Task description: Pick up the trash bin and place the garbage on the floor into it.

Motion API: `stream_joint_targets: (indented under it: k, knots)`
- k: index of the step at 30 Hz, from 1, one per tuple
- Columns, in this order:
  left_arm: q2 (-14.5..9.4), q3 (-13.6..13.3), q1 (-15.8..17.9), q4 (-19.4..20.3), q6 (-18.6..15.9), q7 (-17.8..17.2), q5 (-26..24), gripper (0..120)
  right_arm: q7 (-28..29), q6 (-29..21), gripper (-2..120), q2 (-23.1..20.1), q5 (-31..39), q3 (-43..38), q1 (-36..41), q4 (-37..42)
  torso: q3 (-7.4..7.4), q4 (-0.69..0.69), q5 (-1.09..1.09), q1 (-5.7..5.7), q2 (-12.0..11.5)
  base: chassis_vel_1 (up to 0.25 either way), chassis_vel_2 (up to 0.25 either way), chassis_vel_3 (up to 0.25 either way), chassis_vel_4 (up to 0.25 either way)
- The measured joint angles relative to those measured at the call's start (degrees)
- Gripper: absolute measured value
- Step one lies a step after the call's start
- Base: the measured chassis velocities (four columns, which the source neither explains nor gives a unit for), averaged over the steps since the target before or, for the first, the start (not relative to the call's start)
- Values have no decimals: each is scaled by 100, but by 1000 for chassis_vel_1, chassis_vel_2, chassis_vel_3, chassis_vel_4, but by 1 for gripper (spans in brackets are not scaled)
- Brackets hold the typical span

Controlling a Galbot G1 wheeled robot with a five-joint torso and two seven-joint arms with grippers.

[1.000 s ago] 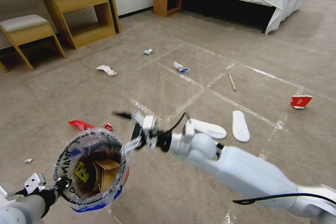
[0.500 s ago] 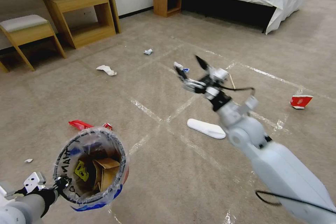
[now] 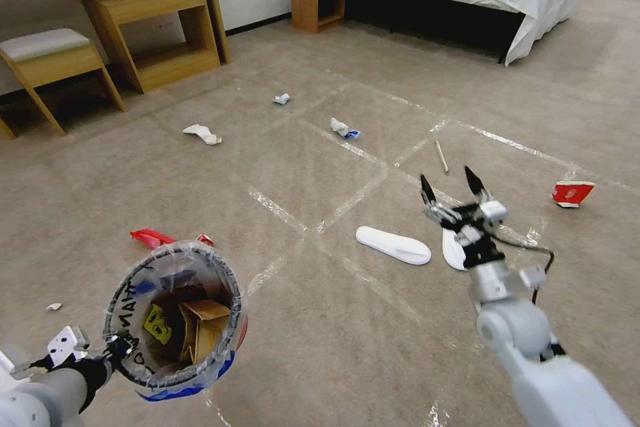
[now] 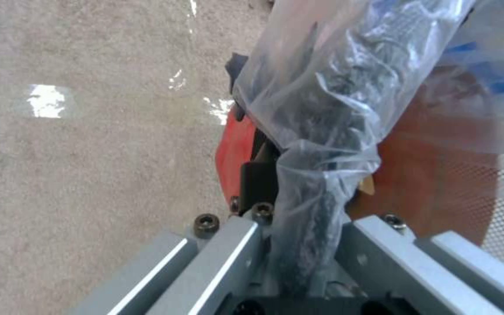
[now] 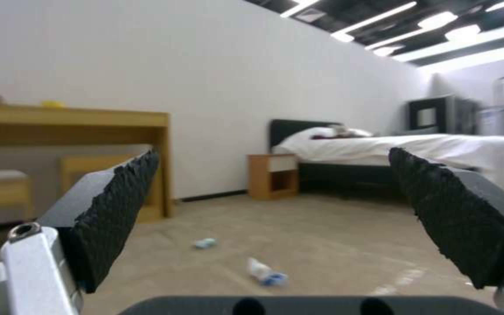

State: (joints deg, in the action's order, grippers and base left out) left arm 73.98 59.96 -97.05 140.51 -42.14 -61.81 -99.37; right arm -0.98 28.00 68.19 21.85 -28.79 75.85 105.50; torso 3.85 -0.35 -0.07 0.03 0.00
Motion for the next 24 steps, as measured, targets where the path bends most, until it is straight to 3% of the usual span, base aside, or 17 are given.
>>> stream_joint_targets:
  k: [2,10,24]
  knots:
    - [8,3,1,-15,0,0,-4,0,0,195,100,228,-254,-220,285,9,0,-1,-1,0,0,0,0,0,0]
    - [66,3,-32,-26,0,-1,13,0,-121,688,100,374,-613,-748,883,71,0,-1,-2,0,0,0,0,0,0]
    - [155,-43,-10,-45,0,-2,85,0,-277,1264,100,627,-1040,-652,1360,-302,0,-1,-1,0,0,0,0,0,0]
